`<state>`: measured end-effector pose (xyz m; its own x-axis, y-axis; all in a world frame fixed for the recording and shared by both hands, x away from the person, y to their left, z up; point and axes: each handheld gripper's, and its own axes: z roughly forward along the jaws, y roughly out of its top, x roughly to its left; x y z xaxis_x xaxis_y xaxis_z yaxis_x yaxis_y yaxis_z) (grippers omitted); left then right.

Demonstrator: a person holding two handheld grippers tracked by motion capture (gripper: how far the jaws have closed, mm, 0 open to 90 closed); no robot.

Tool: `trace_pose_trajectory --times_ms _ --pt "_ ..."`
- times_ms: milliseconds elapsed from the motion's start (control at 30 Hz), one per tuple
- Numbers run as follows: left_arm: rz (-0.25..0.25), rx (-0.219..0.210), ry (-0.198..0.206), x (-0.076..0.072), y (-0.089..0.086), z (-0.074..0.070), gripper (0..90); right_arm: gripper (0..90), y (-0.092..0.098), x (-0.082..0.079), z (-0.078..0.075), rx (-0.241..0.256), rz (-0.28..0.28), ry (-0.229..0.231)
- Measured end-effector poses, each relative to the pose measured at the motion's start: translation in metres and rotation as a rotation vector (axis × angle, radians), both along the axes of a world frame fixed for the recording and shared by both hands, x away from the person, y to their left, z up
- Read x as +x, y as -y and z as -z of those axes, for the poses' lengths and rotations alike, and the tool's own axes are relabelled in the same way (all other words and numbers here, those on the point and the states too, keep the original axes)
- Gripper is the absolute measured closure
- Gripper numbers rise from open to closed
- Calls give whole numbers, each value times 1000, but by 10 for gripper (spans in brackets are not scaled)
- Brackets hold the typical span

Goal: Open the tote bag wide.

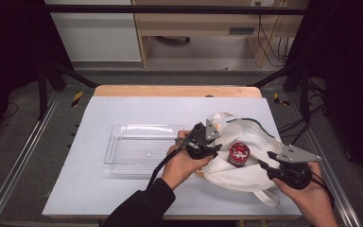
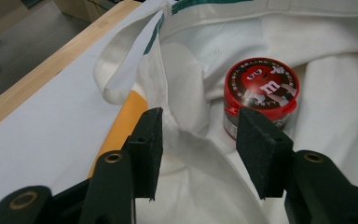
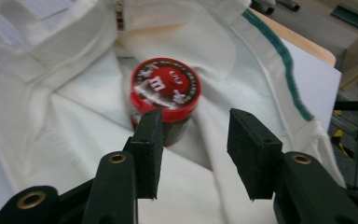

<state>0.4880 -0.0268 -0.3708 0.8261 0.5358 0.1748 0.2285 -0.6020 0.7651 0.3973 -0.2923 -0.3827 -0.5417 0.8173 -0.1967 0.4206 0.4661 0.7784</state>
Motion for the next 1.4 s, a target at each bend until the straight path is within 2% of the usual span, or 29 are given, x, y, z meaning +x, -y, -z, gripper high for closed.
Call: trace_pose_trajectory --times_ms 67,200,300,333,433,467,500,533,567,633,733,933,967,1000,1067,1100,1200,1300,1333,1400 --pt "-9 12 -6 8 6 1 518 547 -4 -8 1 8 -37 -3" --pt "-20 8 -14 16 10 3 538 538 -13 -16 3 23 -72 -15" --pt "-16 34 -23 21 13 5 576 527 -22 -22 6 23 -104 -21" --pt "-16 53 -29 22 13 6 605 525 -24 -23 7 18 -116 -21" --pt "-27 63 -38 25 15 6 736 523 -29 -27 8 24 -132 -26" --pt "-30 69 -33 27 15 6 736 522 -32 -28 9 28 -143 -29" --pt "-36 83 -33 28 15 6 807 515 -37 -31 12 36 -164 -37" --pt "-40 87 -31 30 15 7 807 515 -37 -31 12 36 -164 -37" --pt "-46 106 -31 32 15 7 824 518 -40 -33 14 69 -192 -45" --pt "-55 128 -42 37 12 11 828 516 -44 -35 16 60 -204 -48" --pt "-65 124 -55 41 7 13 829 521 -51 -37 21 55 -237 -65" --pt "-72 116 -61 42 3 15 829 545 -59 -35 31 33 -262 -111" --pt "-72 115 -61 42 3 15 830 553 -62 -34 34 24 -267 -121" --pt "-73 117 -63 42 3 15 829 599 -67 -34 41 -12 -280 -143" --pt "-72 117 -63 42 3 16 829 632 -68 -33 43 -19 -280 -149" --pt "-70 122 -66 43 3 17 829 765 -72 -32 49 -47 -297 -172" --pt "-73 120 -68 43 2 18 830 875 -74 -30 54 -54 -303 -188" --pt "-87 118 -58 45 -2 16 832 892 -75 -34 53 -48 -331 -199" --pt "-109 96 -44 46 -6 13 833 892 -75 -36 52 -50 -340 -197" --pt "-118 84 -48 48 -8 13 833 893 -75 -39 52 -54 -357 -198"
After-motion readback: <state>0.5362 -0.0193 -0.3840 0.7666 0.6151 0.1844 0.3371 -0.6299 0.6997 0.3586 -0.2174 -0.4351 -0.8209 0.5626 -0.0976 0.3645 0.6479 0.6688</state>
